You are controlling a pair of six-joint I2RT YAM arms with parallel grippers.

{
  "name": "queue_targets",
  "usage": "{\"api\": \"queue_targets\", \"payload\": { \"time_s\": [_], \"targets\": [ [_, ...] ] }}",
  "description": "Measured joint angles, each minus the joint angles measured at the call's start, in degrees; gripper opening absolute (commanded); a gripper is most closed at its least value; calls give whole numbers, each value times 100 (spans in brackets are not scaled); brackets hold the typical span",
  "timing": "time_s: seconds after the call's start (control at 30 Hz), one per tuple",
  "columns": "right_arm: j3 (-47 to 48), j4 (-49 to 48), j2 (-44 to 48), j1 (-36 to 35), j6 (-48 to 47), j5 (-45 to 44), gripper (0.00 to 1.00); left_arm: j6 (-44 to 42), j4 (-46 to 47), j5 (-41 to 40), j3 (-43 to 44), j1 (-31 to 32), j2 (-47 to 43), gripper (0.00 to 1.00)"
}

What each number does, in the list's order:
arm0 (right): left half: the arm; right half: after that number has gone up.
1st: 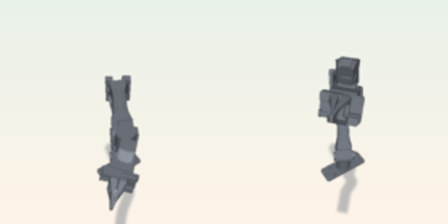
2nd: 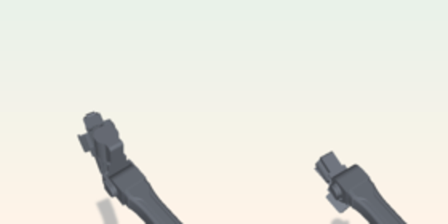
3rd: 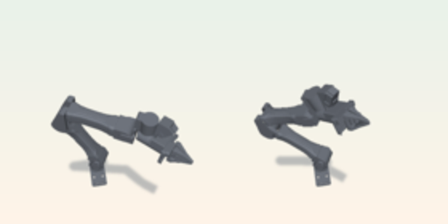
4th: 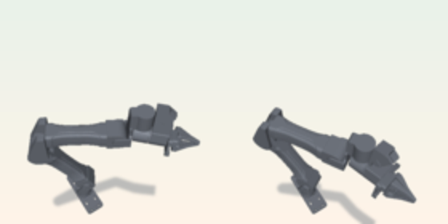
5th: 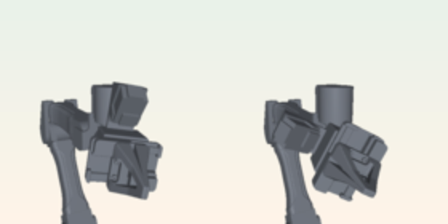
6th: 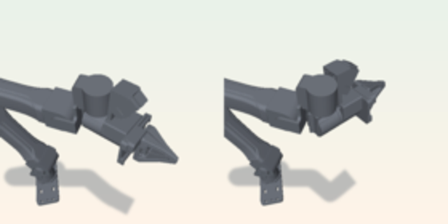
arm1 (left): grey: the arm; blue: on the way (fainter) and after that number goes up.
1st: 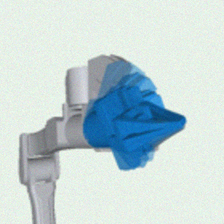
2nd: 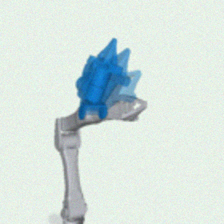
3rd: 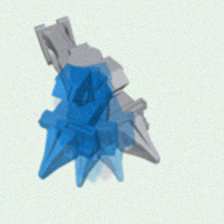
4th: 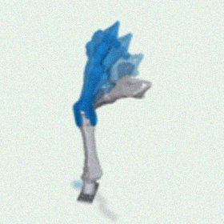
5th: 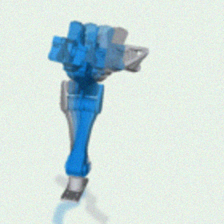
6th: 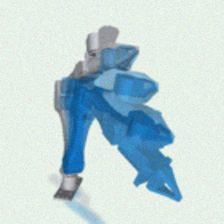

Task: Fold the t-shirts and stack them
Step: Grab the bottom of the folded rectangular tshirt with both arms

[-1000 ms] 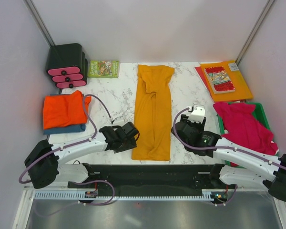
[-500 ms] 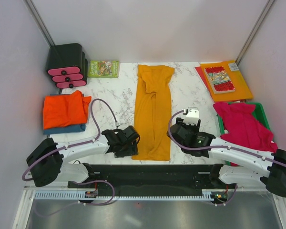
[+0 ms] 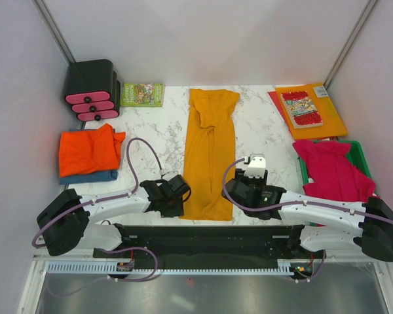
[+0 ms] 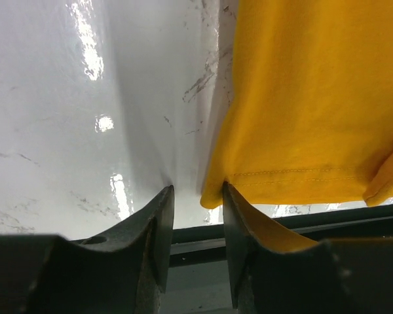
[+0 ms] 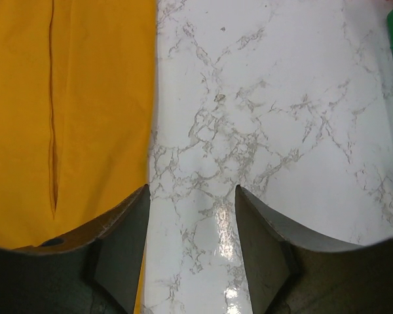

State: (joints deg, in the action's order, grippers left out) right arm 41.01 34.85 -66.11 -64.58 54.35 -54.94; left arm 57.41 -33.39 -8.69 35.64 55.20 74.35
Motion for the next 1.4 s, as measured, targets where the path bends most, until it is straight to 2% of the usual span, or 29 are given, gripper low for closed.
{"api": "queue_targets", "payload": {
  "time_s": [0.07,0.43,0.63,0.97,1.4],
  "targets": [
    [0,42,-26,-46,63,0,62,-15,70,15,-28,0,-2,33],
    [-234,339,57,-319,680,55,62,-11,999,492,-289,0,20,21],
    [-267,472,66,-533,918,181,65,-9,1401,664,-422,0,13,2],
    [-1178,-415,761,-844,1231,1401,62,-9,1528,686,-507,0,-61,2],
    [-1244,-951,-101,-918,1473,2017,58,-11,1528,686,-507,0,-59,2]
  ]
}}
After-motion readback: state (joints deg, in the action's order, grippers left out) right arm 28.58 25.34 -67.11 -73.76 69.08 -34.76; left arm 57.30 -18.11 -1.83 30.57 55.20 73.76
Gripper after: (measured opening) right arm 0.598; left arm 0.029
